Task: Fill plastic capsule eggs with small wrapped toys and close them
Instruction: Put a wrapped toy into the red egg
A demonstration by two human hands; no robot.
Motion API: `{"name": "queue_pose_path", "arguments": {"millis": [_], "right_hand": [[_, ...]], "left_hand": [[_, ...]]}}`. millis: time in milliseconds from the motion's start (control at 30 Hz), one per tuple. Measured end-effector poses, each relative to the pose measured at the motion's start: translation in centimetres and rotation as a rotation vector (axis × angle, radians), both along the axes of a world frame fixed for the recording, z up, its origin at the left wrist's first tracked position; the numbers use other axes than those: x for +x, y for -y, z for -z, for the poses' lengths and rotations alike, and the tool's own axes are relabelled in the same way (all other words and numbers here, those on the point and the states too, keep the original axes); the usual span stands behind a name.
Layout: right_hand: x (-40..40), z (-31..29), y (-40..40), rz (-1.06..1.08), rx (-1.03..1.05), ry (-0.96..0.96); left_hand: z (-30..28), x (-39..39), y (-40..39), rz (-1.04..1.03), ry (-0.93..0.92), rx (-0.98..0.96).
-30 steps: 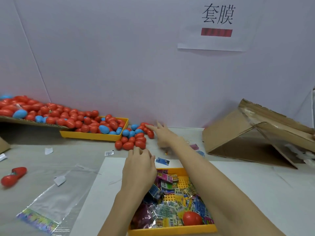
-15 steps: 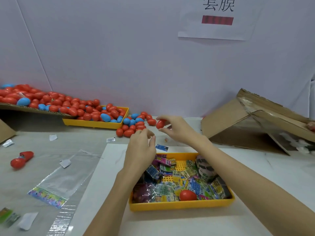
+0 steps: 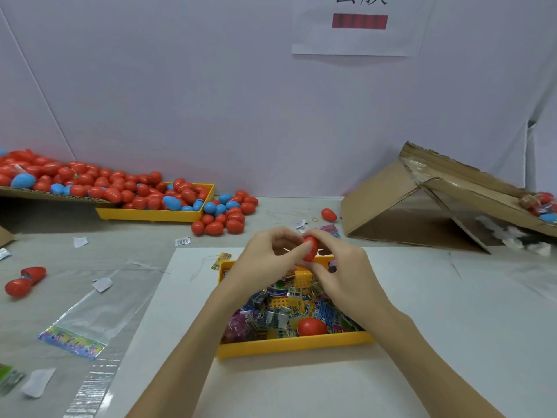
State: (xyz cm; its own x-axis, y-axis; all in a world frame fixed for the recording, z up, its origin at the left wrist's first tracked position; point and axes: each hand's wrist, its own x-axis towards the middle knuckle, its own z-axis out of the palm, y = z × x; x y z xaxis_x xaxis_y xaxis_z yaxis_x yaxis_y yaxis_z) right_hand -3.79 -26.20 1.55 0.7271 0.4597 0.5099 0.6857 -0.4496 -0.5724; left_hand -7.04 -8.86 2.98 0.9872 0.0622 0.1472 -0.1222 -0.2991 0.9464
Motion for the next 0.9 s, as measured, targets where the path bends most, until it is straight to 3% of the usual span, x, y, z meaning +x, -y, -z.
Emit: {"name": "queue_pose_path", "arguments": {"millis": [133, 300, 433, 500, 733, 900], "right_hand": [[0.3, 0.4, -0.1, 0.065, -0.114, 0.069], [0.6, 0.2, 0.9, -0.009, -0.196, -0.150], [0.9, 0.0, 2.0, 0.028, -0.540, -0.073], [1.0, 0.1, 1.9, 0.030, -0.610, -0.116], [0.9, 0.2, 1.6, 0.049, -0.504, -0.133], [0.6, -0.3, 1.6, 0.049, -0.315, -0.124]], "left_hand": [[-0.1, -0.2, 0.4, -0.015, -0.067, -0.082], [-0.2, 0.1, -0.2, -0.081, -0.115, -0.126], [-0.4, 0.2, -1.4, -0.066, -0.097, -0.255], [-0.4, 0.3, -1.7, -0.060, -0.125, -0.336], [-1.0, 0.3, -1.4, 0.048, -0.177, -0.582], [-1.0, 0.2, -1.3, 0.006, -0.175, -0.508]]}}
